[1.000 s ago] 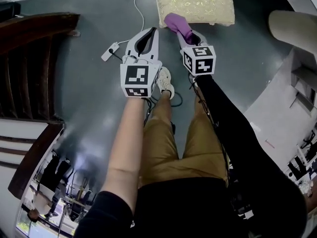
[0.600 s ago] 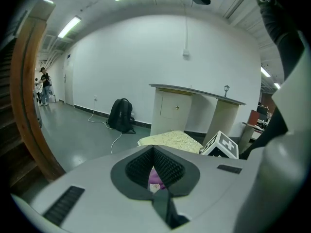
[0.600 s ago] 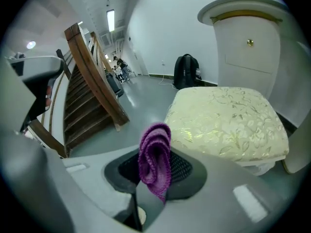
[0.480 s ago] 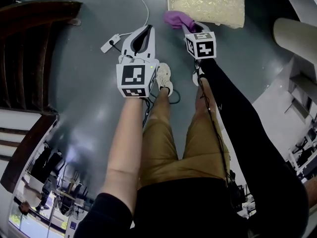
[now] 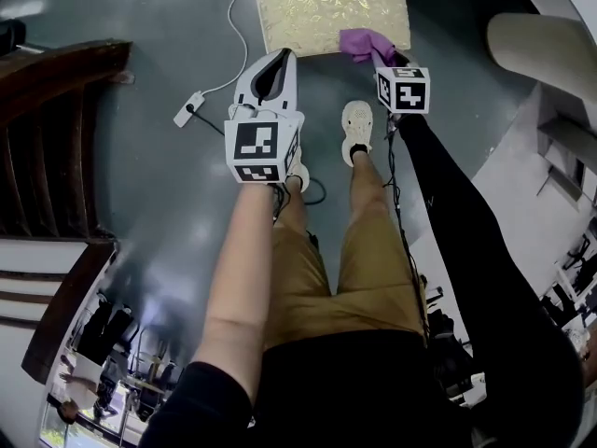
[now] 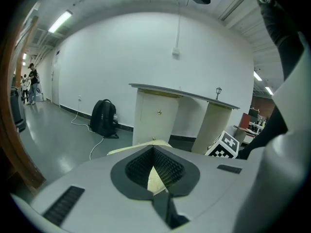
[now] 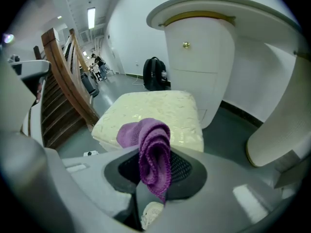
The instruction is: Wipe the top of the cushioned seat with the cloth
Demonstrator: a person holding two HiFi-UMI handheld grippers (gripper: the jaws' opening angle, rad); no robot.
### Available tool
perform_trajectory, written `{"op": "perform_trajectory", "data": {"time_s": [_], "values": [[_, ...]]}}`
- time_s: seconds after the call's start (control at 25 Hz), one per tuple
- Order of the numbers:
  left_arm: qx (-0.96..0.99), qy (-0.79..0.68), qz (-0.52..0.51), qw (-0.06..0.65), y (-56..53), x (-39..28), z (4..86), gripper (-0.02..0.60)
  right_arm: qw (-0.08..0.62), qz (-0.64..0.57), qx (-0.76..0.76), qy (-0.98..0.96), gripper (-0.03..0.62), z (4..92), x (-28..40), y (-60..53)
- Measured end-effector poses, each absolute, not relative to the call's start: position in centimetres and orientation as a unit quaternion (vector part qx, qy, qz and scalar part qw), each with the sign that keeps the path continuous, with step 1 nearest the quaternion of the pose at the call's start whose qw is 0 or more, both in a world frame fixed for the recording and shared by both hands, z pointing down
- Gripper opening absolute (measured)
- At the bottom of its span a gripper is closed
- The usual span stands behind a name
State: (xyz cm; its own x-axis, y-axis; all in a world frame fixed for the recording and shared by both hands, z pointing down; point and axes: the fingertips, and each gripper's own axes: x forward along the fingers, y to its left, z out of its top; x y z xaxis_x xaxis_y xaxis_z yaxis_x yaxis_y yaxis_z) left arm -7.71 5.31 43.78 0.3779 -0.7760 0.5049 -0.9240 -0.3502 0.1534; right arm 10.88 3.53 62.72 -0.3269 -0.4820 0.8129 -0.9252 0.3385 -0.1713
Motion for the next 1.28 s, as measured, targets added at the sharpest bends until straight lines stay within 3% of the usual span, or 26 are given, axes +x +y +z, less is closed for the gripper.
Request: {"op": "perform_trajectory", "data": {"time_s": [0.4, 0.72, 0.92, 1.28], "values": [[0.823, -0.499, 0.178, 0.203, 1.2, 1.5, 42.9, 0.008, 0.356, 0.33, 0.52, -0.703, 0.087, 62.5, 25.2, 1.3], [0.824, -0.494, 0.201, 0.192, 0.1, 4.2, 41.6, 0.008, 0.322, 0.344, 0.521, -0.711, 0.087, 60.3, 26.6, 1.2], [0.83, -0.493, 0.203, 0.164, -0.5, 4.9, 35.5, 0.008, 0.27, 0.311, 0.524, -0.746, 0.087, 52.2, 24.8, -0.4], [0.826, -0.532, 0.144, 0.118, -1.5, 3.7, 20.9, 0.008, 0.142, 0.205, 0.502, -0.828, 0.087, 30.1, 20.3, -3.0]]}}
